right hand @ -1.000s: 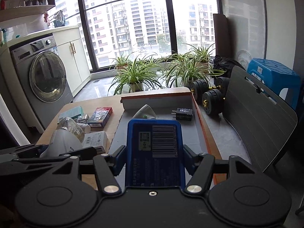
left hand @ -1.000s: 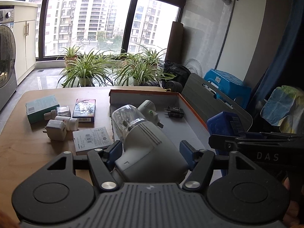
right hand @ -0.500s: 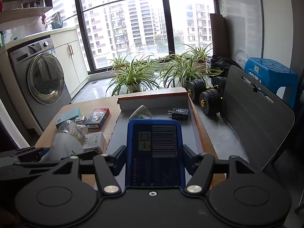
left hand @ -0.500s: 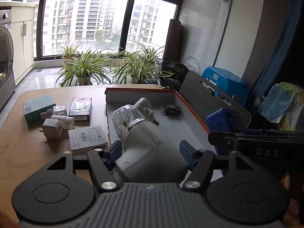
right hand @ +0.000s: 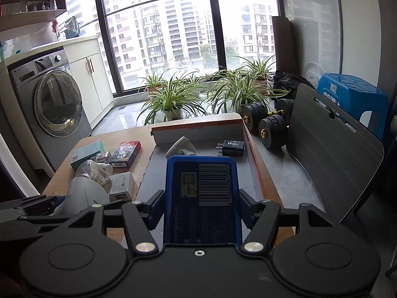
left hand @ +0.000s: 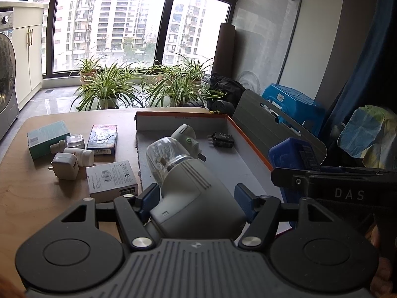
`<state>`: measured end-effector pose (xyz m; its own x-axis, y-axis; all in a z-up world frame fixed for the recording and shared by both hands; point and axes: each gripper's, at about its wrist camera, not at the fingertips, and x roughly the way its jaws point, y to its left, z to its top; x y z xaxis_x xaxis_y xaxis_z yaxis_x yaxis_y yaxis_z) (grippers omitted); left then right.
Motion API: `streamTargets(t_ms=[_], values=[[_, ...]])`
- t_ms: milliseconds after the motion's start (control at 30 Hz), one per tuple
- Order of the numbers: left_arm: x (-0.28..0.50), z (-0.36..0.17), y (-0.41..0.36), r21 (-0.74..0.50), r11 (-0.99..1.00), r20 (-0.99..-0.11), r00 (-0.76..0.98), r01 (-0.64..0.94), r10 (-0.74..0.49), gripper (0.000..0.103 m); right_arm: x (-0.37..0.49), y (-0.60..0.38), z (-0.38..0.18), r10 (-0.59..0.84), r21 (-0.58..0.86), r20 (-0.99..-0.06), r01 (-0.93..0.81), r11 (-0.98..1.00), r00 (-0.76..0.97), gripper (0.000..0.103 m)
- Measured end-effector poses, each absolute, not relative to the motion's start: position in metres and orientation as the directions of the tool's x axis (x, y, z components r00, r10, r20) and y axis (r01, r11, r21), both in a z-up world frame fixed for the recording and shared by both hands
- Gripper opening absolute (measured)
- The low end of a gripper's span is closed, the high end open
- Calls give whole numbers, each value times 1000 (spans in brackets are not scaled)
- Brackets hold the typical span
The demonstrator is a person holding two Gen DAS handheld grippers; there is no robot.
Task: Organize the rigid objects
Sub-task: 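Carry bulb plug and blue box over the white tray with both tools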
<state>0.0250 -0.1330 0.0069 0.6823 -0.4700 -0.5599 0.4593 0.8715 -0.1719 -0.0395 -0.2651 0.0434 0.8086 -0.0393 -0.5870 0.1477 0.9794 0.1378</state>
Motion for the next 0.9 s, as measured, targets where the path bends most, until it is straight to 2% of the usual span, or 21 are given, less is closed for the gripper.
streamTargets(t_ms=[900], values=[[24, 2, -135, -182, 871, -564, 677, 456, -472, 68, -38, -267, 37, -40, 141, -593, 153, 978, 804, 74]])
